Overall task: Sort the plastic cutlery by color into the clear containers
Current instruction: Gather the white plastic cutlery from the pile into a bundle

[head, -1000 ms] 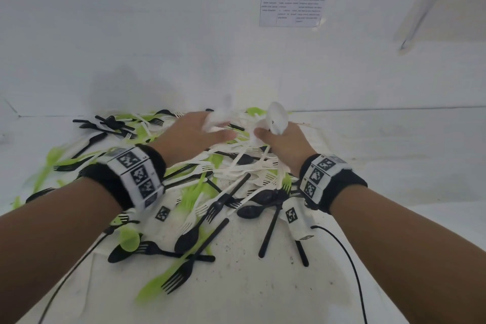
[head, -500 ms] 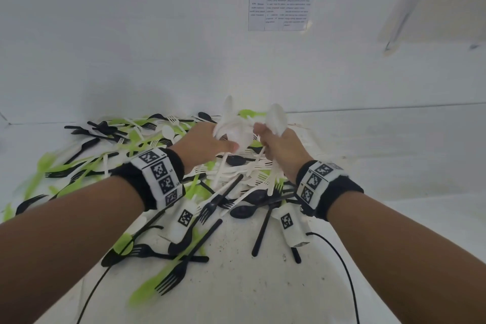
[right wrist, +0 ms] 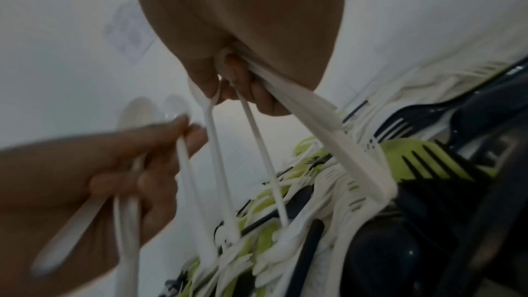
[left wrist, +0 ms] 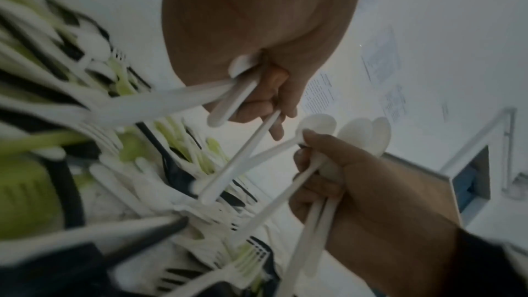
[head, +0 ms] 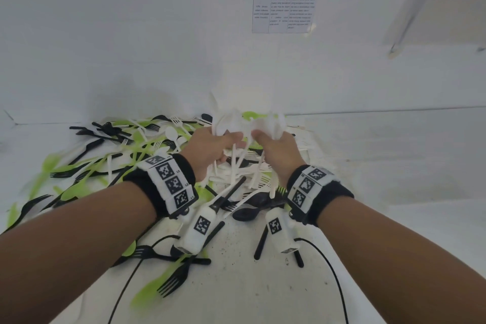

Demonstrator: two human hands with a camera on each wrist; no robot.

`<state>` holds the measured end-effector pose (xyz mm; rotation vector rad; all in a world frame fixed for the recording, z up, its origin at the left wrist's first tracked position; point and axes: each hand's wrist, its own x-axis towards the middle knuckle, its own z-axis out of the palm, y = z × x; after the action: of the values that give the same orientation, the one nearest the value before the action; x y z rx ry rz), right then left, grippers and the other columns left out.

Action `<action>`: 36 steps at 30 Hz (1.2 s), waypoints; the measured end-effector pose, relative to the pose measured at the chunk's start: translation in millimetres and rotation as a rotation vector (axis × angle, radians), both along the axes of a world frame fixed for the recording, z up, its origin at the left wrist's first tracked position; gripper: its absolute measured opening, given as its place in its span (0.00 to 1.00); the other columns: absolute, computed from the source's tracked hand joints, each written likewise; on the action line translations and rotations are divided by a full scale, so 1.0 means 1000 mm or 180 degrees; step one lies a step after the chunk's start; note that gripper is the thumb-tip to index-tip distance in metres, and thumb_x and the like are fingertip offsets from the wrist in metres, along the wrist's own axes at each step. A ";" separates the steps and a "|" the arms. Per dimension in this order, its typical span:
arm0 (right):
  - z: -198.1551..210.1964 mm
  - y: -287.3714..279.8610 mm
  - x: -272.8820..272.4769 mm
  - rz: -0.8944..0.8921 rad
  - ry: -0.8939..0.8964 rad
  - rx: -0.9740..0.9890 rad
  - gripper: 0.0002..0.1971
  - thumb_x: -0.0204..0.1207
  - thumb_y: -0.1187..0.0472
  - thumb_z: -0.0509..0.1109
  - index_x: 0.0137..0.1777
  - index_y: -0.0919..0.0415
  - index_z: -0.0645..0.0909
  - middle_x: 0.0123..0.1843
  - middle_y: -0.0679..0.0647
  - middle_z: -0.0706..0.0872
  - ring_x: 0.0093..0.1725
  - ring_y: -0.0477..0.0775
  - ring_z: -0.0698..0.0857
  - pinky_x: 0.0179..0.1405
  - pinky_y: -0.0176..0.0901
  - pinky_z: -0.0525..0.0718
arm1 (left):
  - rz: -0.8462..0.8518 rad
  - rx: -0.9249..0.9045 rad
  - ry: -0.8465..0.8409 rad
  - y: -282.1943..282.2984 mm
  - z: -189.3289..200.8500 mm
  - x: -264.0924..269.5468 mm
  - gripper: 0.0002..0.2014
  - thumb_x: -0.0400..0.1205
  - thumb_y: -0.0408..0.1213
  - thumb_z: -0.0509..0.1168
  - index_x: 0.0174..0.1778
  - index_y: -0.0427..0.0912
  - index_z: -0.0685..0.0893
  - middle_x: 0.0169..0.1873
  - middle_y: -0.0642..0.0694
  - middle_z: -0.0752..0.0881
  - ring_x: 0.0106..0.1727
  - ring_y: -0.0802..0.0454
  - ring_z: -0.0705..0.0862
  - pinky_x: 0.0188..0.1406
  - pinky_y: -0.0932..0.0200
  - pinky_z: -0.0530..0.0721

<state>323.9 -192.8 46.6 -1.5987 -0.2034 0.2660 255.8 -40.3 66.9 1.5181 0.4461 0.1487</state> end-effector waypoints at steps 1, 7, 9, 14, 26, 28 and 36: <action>0.000 -0.003 0.004 -0.0162 0.0074 0.0076 0.04 0.82 0.54 0.74 0.47 0.51 0.84 0.45 0.48 0.90 0.45 0.47 0.87 0.51 0.44 0.85 | 0.0007 0.0115 0.0015 0.003 -0.001 -0.002 0.08 0.83 0.35 0.75 0.52 0.33 0.87 0.44 0.40 0.93 0.19 0.62 0.78 0.28 0.61 0.70; -0.006 -0.003 0.012 0.0342 0.0182 0.0055 0.09 0.81 0.58 0.75 0.52 0.65 0.88 0.27 0.46 0.83 0.23 0.43 0.78 0.26 0.36 0.76 | -0.0202 0.0701 0.0179 0.011 -0.012 -0.006 0.09 0.79 0.37 0.78 0.43 0.36 0.87 0.40 0.43 0.94 0.23 0.61 0.74 0.27 0.64 0.71; -0.008 0.006 0.006 0.0642 0.0159 0.0037 0.09 0.82 0.58 0.75 0.54 0.65 0.89 0.31 0.48 0.85 0.24 0.43 0.79 0.25 0.35 0.75 | -0.0412 0.0742 0.0131 0.007 -0.011 -0.004 0.09 0.75 0.34 0.80 0.46 0.34 0.89 0.30 0.51 0.87 0.24 0.62 0.75 0.26 0.65 0.72; -0.014 0.006 0.007 0.0421 0.0165 0.0049 0.07 0.83 0.56 0.75 0.54 0.58 0.88 0.39 0.46 0.92 0.34 0.42 0.87 0.34 0.34 0.80 | -0.0900 0.0868 0.0312 0.007 -0.004 -0.007 0.07 0.81 0.37 0.76 0.48 0.41 0.84 0.25 0.58 0.77 0.24 0.59 0.70 0.28 0.62 0.71; -0.017 0.019 0.002 0.0472 0.0413 0.0650 0.07 0.82 0.59 0.76 0.51 0.63 0.88 0.40 0.56 0.93 0.39 0.57 0.93 0.43 0.55 0.92 | -0.0708 -0.0225 -0.0020 0.005 -0.011 -0.003 0.12 0.90 0.30 0.62 0.66 0.30 0.84 0.52 0.36 0.92 0.47 0.44 0.91 0.51 0.56 0.89; -0.021 0.021 0.001 0.0482 0.0411 0.0636 0.09 0.81 0.58 0.77 0.53 0.65 0.89 0.48 0.62 0.94 0.48 0.65 0.94 0.53 0.62 0.92 | -0.0913 -0.0216 -0.0048 0.002 -0.009 -0.003 0.12 0.89 0.31 0.65 0.63 0.28 0.86 0.54 0.35 0.92 0.53 0.42 0.93 0.54 0.53 0.90; -0.033 0.006 0.026 -0.0410 0.0539 0.0534 0.20 0.77 0.48 0.79 0.60 0.62 0.86 0.38 0.47 0.86 0.36 0.50 0.82 0.43 0.49 0.81 | -0.0376 0.0399 0.0332 0.018 -0.019 -0.003 0.13 0.91 0.42 0.62 0.61 0.36 0.85 0.42 0.43 0.90 0.37 0.49 0.88 0.45 0.55 0.85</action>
<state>349.9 -186.7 13.7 -1.4088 0.0080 0.2756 252.8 -22.6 48.1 1.6765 0.4351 0.0048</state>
